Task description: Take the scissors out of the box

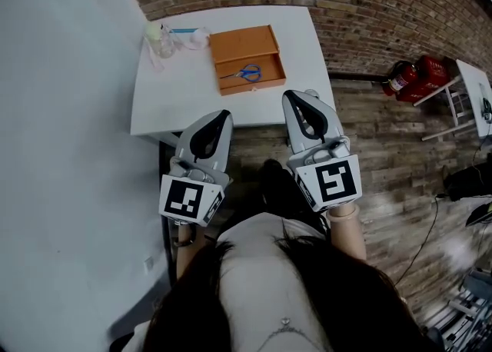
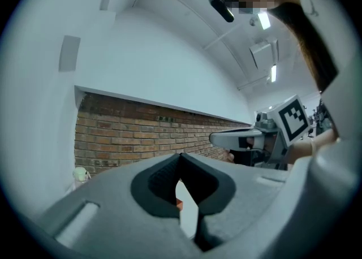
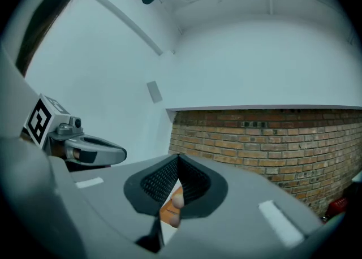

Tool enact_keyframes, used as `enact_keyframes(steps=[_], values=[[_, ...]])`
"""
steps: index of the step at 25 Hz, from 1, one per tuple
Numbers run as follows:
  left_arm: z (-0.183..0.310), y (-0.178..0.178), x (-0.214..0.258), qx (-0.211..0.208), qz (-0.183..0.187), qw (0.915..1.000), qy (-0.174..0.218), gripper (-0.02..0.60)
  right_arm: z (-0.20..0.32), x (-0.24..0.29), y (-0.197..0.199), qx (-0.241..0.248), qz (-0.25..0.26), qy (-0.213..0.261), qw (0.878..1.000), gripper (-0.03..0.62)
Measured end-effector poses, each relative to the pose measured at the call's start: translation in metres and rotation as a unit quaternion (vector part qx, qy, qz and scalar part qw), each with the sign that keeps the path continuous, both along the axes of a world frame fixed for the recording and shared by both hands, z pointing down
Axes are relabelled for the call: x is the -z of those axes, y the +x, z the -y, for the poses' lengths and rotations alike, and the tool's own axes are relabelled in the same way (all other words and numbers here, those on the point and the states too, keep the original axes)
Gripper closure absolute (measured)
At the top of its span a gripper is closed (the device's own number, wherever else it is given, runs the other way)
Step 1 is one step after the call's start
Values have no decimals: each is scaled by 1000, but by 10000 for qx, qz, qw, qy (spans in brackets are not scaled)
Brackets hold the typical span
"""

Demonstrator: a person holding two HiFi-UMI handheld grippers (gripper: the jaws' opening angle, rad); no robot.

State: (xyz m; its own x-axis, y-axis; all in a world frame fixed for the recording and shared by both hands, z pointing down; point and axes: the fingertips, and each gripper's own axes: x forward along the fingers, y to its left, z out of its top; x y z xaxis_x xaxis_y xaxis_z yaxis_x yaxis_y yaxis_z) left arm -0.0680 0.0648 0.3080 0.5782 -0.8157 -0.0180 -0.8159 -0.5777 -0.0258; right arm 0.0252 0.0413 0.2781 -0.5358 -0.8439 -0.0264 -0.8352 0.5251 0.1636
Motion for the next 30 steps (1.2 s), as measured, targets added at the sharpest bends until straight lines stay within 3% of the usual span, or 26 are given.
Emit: enact_keyframes(steps=[15, 30], values=[[51, 26, -6, 187, 107, 9998, -35, 581, 52, -11, 19, 267, -38, -152, 9995, 586], [119, 37, -9, 685, 27, 9976, -90, 581, 121, -25, 21, 1008, -342, -245, 9940, 586]])
